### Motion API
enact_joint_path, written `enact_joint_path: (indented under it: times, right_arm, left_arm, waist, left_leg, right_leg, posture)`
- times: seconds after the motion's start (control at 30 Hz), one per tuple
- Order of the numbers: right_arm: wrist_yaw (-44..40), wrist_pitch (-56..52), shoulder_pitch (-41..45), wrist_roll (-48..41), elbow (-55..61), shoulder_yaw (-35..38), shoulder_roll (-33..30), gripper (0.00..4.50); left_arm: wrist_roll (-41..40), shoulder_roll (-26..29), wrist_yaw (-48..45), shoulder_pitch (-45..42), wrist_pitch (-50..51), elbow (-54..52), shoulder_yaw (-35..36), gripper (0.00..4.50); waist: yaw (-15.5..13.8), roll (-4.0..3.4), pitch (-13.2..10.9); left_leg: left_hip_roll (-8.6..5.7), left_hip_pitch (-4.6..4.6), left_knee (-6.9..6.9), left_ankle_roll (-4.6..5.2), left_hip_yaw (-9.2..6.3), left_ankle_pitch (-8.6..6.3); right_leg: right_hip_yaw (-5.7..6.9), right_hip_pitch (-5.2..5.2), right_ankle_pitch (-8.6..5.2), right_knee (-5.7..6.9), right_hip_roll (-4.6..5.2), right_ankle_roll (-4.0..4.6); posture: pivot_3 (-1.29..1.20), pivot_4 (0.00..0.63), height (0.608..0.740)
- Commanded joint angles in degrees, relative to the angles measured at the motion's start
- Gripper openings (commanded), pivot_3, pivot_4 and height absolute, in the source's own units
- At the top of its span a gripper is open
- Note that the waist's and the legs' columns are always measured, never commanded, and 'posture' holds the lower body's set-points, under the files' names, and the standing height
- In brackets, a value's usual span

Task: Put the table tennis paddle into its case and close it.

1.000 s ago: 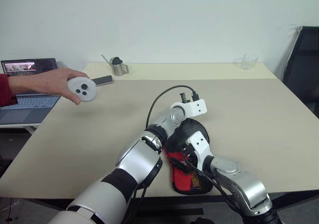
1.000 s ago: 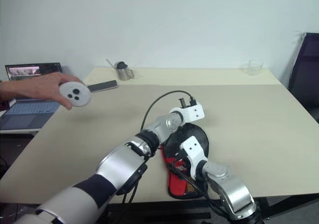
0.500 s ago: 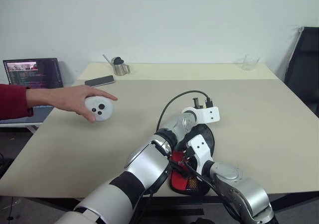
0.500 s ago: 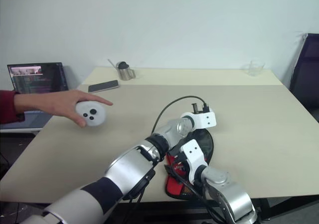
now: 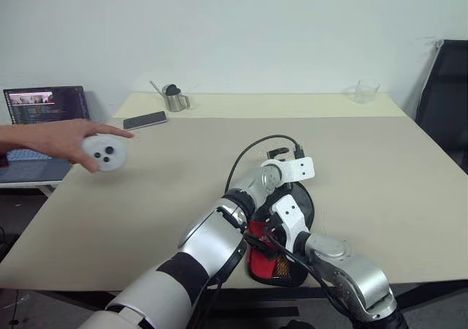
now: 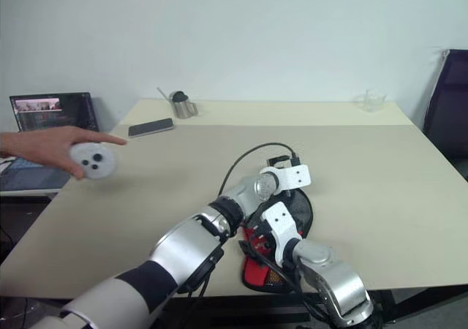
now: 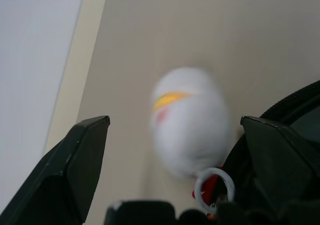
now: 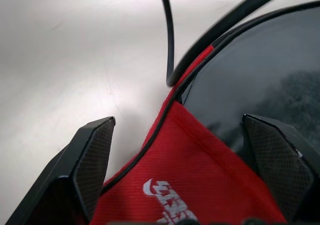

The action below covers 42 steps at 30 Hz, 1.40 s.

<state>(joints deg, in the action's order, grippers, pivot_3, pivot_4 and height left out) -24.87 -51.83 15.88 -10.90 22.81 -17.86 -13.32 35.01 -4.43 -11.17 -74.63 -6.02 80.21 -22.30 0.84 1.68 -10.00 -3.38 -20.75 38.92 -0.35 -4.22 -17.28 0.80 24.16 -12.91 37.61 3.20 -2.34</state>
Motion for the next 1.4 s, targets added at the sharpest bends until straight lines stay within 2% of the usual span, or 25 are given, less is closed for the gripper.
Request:
enact_joint_path:
  times: [0.03,0.27,0.37,0.4,0.47,0.57,0.67,0.8,0.93,1.0,1.17,1.4]
  right_arm:
    - [-3.5,0.6,2.8,-1.3,-1.5,2.9,-4.1,4.5]
    - [-16.7,0.0,4.9,-8.3,4.3,8.2,-19.2,4.5]
    - [-20.3,0.2,5.4,-11.4,5.2,11.3,-23.3,4.5]
    - [-21.1,0.5,5.7,-12.0,4.9,12.0,-24.1,4.5]
    - [-21.8,1.1,7.6,-13.7,3.3,15.4,-25.0,4.5]
    - [-19.5,2.3,11.8,-14.6,-2.2,20.0,-23.4,4.5]
    - [-17.2,3.3,14.7,-15.7,-6.1,23.2,-21.1,4.5]
    - [-10.5,-1.6,20.6,-25.3,-8.9,33.3,-12.6,4.5]
    - [-2.5,-1.8,25.6,-26.5,-12.9,36.9,-8.2,4.5]
    - [2.5,-1.2,28.7,-25.8,-17.0,38.2,-6.0,4.5]
    - [11.3,4.2,35.0,-20.6,-27.1,36.7,-1.9,4.5]
    - [20.6,14.4,42.2,-8.8,-48.8,30.0,4.7,4.5]
  left_arm:
    - [-1.4,2.6,-2.6,-1.2,-1.8,-1.2,1.1,4.42]
    - [-11.4,8.9,-17.8,-4.5,-7.6,-4.2,9.0,4.42]
    - [-16.6,11.1,-26.3,-5.6,-9.2,-6.2,12.7,4.42]
    - [-17.7,11.6,-28.2,-5.8,-9.5,-6.7,13.4,4.42]
    - [-23.6,14.5,-39.5,-6.3,-9.0,-11.0,16.7,4.42]
    - [-32.9,18.7,-55.0,-4.7,-0.6,-21.5,20.8,4.42]
    - [-40.1,21.2,-62.5,1.9,10.3,-37.2,21.5,4.42]
    - [-42.8,23.6,-60.0,15.5,24.1,-57.9,19.1,4.42]
    - [-45.4,20.7,-49.2,27.0,41.2,-72.2,19.4,4.42]
    - [-43.9,19.3,-44.1,32.1,43.6,-77.2,17.8,4.42]
    - [-41.4,17.2,-35.2,38.5,44.2,-81.1,14.2,4.47]
    - [-39.1,13.8,-25.2,40.7,44.9,-72.6,12.8,4.47]
  waist:
    - [0.1,0.0,0.0]
    - [0.2,0.03,-0.1]
    - [0.2,0.04,-0.1]
    - [0.2,0.04,-0.1]
    - [0.2,0.04,-0.1]
    - [0.8,0.03,-0.2]
    - [1.0,-0.03,-0.1]
    - [0.9,-0.13,-0.1]
    - [0.7,-0.14,-0.1]
    - [0.5,-0.14,-0.1]
    - [0.3,-0.17,-0.1]
    - [1.0,-0.26,-0.1]
  left_leg:
    - [0.0,0.0,0.0,0.0,0.01,0.0]
    - [0.02,-0.15,-0.02,0.0,0.01,0.0]
    - [0.06,-0.25,-0.06,0.03,-0.02,-0.02]
    - [0.06,-0.27,-0.06,0.02,-0.02,-0.01]
    - [0.05,-0.29,-0.06,0.03,0.01,-0.02]
    - [0.05,-0.35,-0.05,0.04,0.09,-0.03]
    - [0.09,-0.32,-0.11,0.04,0.07,-0.03]
    - [0.19,-0.26,-0.14,0.03,0.05,-0.03]
    - [0.15,-0.32,-0.03,0.04,-0.01,-0.03]
    - [0.11,-0.32,-0.02,0.19,-0.03,-0.11]
    - [0.09,-0.27,-0.06,0.02,0.01,-0.02]
    - [0.09,-0.19,-0.07,0.02,0.12,-0.02]
  right_leg:
    - [0.0,0.01,0.01,0.01,0.0,0.01]
    - [0.04,0.08,0.14,-0.18,-0.01,0.24]
    - [0.09,0.06,0.15,-0.39,-0.02,0.25]
    - [0.1,0.05,0.15,-0.46,-0.02,0.25]
    - [0.08,0.03,0.15,-0.55,0.0,0.24]
    - [0.01,0.1,0.15,-0.55,0.0,0.24]
    - [-0.04,0.11,0.15,-0.56,0.01,0.24]
    - [-0.31,0.09,0.16,-0.52,0.1,0.27]
    - [-0.28,0.11,0.17,-0.45,0.16,0.29]
    - [-0.27,0.1,0.18,-0.44,0.21,0.28]
    - [-0.3,0.11,0.18,-0.42,0.25,0.3]
    - [-0.36,0.12,0.19,-0.37,0.24,0.31]
  posture:
    - [0.0,0.15,0.74]
    - [0.0,0.15,0.74]
    - [0.0,0.15,0.74]
    - [0.0,0.15,0.74]
    - [0.0,0.15,0.74]
    - [0.0,0.15,0.74]
    - [0.0,0.15,0.74]
    - [0.0,0.15,0.74]
    - [0.0,0.15,0.74]
    - [0.0,0.15,0.74]
    - [0.0,0.15,0.74]
    - [0.0,0.15,0.74]
